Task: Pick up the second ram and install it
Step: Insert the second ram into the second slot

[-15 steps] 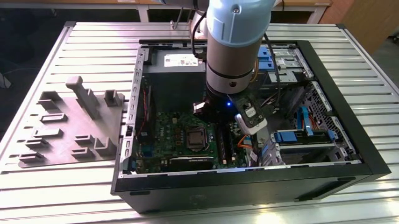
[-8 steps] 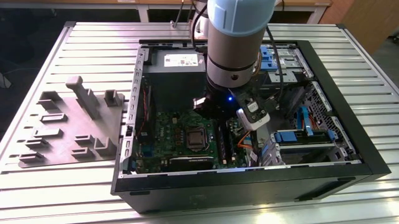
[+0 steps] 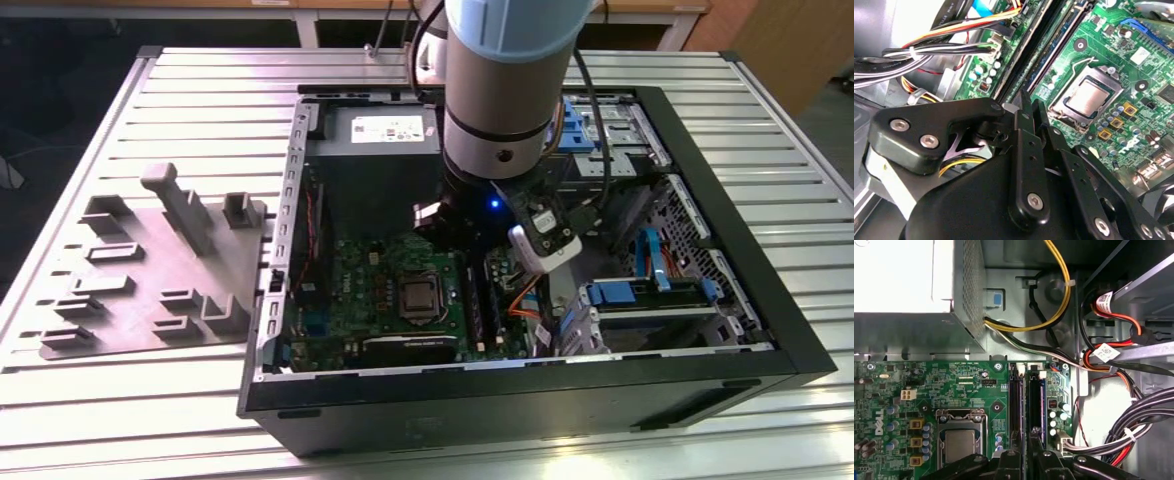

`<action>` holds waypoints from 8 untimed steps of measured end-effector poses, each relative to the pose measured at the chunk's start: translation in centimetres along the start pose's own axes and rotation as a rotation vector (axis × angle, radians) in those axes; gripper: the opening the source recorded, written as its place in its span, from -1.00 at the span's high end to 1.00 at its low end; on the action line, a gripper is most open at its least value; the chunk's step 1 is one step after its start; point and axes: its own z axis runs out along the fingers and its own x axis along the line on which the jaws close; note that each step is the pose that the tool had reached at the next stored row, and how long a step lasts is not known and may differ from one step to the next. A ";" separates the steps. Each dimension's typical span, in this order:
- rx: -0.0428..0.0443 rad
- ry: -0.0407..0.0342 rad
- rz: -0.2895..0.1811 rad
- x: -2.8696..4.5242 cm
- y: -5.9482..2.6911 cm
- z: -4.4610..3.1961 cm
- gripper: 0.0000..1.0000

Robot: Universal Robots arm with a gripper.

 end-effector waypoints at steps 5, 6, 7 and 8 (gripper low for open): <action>0.0000 0.0000 0.000 0.00 0.00 -0.07 0.75; 0.0001 0.0001 0.000 0.00 0.00 -0.08 0.80; 0.0000 0.0001 0.000 0.00 0.00 -0.09 0.80; 0.0000 0.0000 0.000 0.00 0.01 -0.10 0.80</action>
